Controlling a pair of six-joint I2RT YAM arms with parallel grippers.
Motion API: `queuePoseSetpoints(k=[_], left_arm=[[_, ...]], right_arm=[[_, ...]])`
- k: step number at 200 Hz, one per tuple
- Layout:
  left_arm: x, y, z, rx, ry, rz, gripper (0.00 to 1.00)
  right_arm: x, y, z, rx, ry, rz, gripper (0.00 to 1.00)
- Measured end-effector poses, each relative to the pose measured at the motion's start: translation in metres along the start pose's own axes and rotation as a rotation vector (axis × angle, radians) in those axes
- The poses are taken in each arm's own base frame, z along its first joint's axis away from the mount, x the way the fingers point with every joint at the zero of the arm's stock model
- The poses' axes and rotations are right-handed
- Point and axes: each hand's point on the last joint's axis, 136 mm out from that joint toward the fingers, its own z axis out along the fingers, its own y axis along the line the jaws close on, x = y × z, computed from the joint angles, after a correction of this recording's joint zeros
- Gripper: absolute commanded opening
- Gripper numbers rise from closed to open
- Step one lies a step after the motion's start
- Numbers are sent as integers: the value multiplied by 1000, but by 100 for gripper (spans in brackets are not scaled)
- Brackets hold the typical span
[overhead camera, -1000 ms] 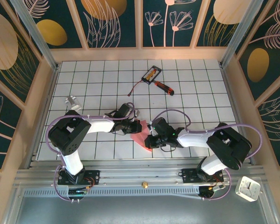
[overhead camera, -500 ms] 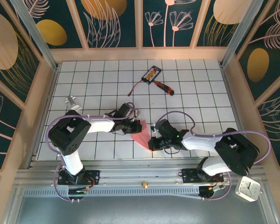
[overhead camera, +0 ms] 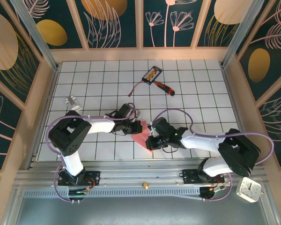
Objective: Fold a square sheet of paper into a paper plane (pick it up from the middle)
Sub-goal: Perform the fourth fold on the wing at the bottom-center of the table.
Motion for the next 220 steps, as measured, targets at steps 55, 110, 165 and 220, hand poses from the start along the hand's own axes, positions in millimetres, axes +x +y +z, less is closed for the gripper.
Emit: queuePoseSetpoints(k=[55,110,165,220], left_arm=[[0,0,0,0,0,4,0],[0,0,1,-2,3,14,0],[-1,0,1,-2,3,21,0],[-1,0,1,-2,3,25,0]], right_arm=[[9,-13,10,51,46,-12,1],[7,-17,9,61,42,-6,1],[5,-28,4,64,24,26,1],[7,-33,3,-23,-12,73,0]])
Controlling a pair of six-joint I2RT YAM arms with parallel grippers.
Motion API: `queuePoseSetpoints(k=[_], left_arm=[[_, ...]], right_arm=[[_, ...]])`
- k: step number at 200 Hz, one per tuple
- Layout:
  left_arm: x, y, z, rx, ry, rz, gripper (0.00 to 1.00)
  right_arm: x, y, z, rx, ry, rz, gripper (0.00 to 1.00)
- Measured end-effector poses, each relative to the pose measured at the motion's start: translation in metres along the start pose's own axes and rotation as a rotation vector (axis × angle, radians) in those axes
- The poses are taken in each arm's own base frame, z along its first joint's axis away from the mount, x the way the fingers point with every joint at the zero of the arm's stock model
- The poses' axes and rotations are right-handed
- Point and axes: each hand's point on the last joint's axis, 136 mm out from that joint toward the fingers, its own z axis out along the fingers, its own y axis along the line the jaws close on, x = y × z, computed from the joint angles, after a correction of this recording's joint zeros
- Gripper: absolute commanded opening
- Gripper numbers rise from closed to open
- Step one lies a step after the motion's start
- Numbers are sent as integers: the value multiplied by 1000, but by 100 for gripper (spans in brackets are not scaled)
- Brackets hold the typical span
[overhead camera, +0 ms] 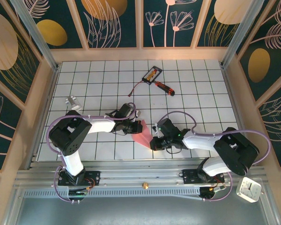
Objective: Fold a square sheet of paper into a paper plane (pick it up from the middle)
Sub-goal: Perform the fourth fold on the wing at the bottom-center of the table.
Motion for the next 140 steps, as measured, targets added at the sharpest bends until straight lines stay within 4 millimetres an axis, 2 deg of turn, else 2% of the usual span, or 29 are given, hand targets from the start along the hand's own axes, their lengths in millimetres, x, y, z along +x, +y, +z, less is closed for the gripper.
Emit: queuePoseSetpoints(k=[64,117,140], left_arm=[[0,0,0,0,1,18,0],[0,0,0,0,2,24,0],[0,0,0,0,2,24,0]], right_arm=[[4,-6,-6,-91,-54,95,0],[20,-11,-16,-114,-52,162,0],[23,-6,-23,-133,-37,168,0]])
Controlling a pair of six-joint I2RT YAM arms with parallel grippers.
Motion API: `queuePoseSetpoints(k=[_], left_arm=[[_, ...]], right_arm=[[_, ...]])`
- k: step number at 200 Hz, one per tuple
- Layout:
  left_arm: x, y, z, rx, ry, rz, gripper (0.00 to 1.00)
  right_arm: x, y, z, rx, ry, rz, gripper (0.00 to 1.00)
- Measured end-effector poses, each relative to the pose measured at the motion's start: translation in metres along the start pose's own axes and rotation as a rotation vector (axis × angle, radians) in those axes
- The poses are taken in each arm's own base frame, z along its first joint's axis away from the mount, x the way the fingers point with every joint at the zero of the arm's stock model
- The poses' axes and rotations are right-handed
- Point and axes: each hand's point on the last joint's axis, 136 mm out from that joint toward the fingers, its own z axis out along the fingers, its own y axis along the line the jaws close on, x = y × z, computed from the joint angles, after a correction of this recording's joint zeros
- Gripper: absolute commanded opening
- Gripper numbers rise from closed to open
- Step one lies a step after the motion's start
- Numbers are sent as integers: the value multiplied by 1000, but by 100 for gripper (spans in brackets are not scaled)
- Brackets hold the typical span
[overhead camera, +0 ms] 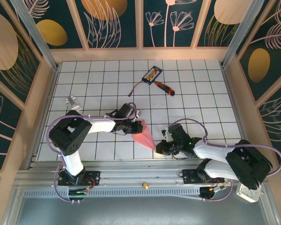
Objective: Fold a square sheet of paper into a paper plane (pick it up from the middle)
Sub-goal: Perform the fourth fold on the wing at the bottom-center of the table.
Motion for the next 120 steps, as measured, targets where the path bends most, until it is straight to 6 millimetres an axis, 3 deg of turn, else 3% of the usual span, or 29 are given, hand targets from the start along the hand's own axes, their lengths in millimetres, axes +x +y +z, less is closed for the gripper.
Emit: queuePoseSetpoints(k=[38,58,86,120], left_arm=[[0,0,0,1,0,0,0],[0,0,0,1,0,0,0],[0,0,0,1,0,0,0],[0,0,0,1,0,0,0]], right_arm=[[-25,36,-2,-64,-26,-40,0],[-40,44,5,-70,-33,-47,0],[-48,26,18,-27,-16,-22,0],[-36,4,22,11,11,-4,0]])
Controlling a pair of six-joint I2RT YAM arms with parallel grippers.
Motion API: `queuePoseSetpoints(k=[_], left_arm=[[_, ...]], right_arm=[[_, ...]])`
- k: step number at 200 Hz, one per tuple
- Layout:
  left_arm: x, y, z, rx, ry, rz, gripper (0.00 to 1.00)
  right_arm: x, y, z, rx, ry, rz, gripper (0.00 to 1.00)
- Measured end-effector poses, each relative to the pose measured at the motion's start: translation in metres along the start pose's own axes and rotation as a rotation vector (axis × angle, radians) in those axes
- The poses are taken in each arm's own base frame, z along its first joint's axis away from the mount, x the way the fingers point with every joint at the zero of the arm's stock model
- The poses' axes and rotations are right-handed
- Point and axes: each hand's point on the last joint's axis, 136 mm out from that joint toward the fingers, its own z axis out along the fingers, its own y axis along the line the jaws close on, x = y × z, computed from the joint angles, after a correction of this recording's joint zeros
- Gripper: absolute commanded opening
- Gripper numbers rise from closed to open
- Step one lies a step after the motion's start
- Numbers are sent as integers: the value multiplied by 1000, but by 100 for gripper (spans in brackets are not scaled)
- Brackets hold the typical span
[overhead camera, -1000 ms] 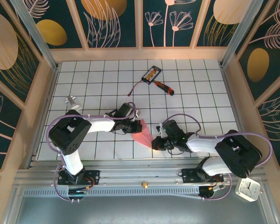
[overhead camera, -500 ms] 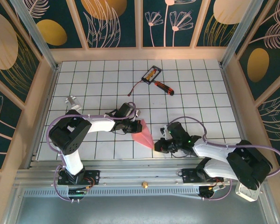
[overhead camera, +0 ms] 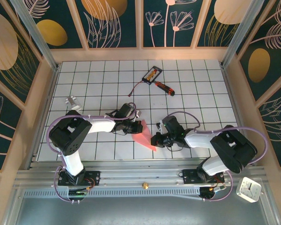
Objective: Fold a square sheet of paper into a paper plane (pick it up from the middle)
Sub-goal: Perform the fourth fold on the wing at the bottom-center of the table.
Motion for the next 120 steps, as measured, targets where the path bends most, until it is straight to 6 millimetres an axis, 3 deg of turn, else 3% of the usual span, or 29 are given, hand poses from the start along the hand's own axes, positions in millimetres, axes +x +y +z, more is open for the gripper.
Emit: queuePoseSetpoints(k=[24,52,75,87,109,120], left_arm=[[0,0,-1,-5,5,-3,0],[-2,-1,-2,-18,10,-14,23],[-6,-6,-9,-16,-14,-26,29],[-9,-12,-21,-6,-46,-40,27],[-11,-34,-40,57,-99,-59,5],[-7,-48,-41,97,-101,-59,0]], right_arm=[[3,-3,-2,-19,-15,-9,0],[5,-4,-3,-34,-32,-21,0],[4,-4,-3,-38,-37,-23,0],[4,-4,-3,-38,-36,-23,0],[4,-4,-3,-38,-36,-23,0],[4,-4,-3,-37,-37,-23,0]])
